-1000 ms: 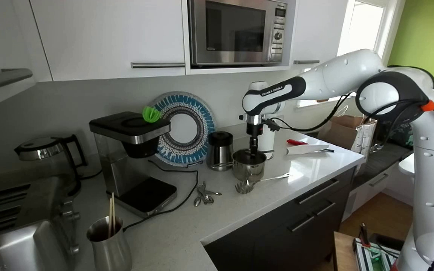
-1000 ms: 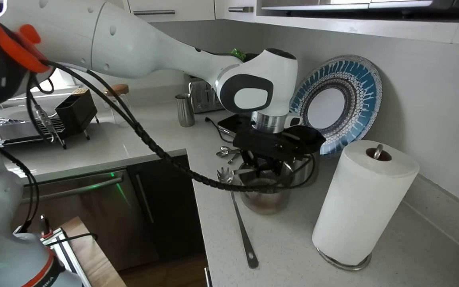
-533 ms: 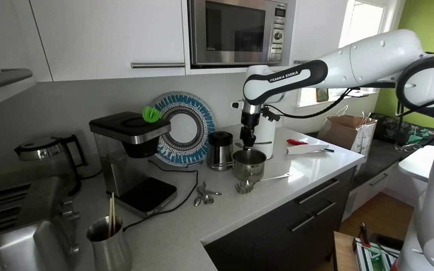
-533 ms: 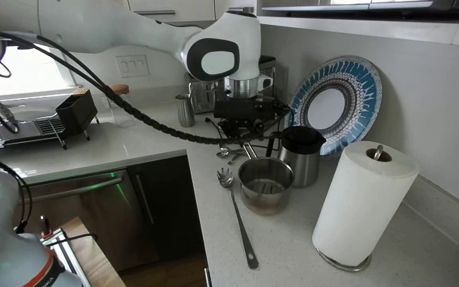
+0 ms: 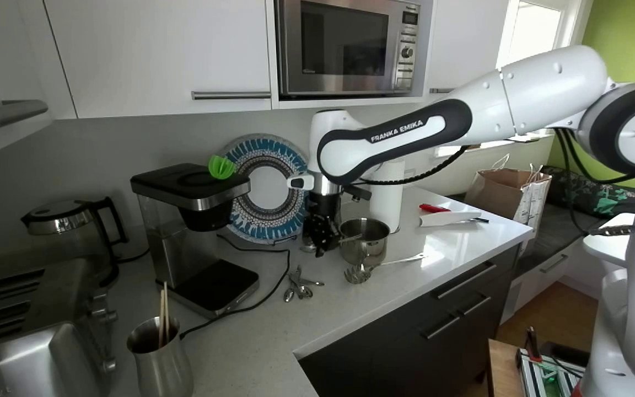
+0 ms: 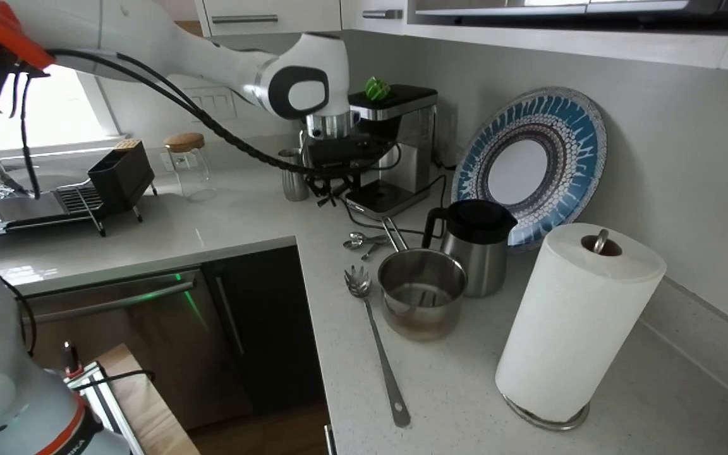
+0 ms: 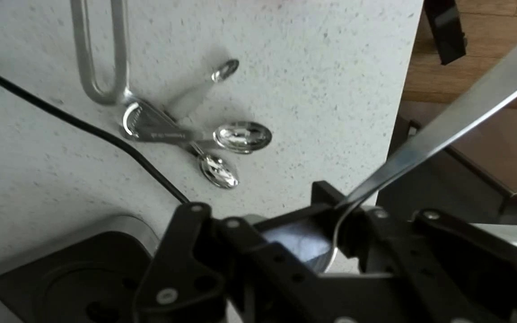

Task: Pick up the spoon from the silver pot and put it on the kitchen counter

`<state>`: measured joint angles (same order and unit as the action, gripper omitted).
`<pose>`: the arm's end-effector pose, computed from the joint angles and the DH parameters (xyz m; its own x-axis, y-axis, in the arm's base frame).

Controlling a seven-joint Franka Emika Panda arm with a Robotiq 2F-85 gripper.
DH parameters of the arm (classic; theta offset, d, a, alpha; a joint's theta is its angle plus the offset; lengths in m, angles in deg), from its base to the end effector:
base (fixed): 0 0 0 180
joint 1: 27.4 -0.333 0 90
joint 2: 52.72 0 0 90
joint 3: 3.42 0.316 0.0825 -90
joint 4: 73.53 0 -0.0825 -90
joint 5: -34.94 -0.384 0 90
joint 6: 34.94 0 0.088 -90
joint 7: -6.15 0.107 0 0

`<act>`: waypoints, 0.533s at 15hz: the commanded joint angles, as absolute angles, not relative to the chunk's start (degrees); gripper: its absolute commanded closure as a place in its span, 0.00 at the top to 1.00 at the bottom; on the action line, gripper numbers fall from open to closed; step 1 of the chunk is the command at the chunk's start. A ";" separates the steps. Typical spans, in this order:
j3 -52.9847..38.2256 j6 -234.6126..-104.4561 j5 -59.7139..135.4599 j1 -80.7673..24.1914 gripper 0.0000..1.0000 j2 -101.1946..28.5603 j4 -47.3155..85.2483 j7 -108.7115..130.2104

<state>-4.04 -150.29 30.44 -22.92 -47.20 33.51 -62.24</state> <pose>0.5900 -0.0478 0.4660 0.4753 0.8758 0.0839 0.8780 -0.4783 0.0179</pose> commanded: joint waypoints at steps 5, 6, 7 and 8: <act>-0.68 -159.29 29.61 -24.13 0.00 -36.14 28.92 -68.01; -0.26 -158.80 29.46 -23.98 0.00 -35.44 28.30 -68.25; 0.01 -158.02 29.82 -23.97 0.25 -34.60 27.74 -68.36; 0.23 -157.55 29.98 -23.94 0.27 -34.00 27.31 -68.47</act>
<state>-0.48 -158.76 30.00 -24.22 -36.18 29.48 -66.83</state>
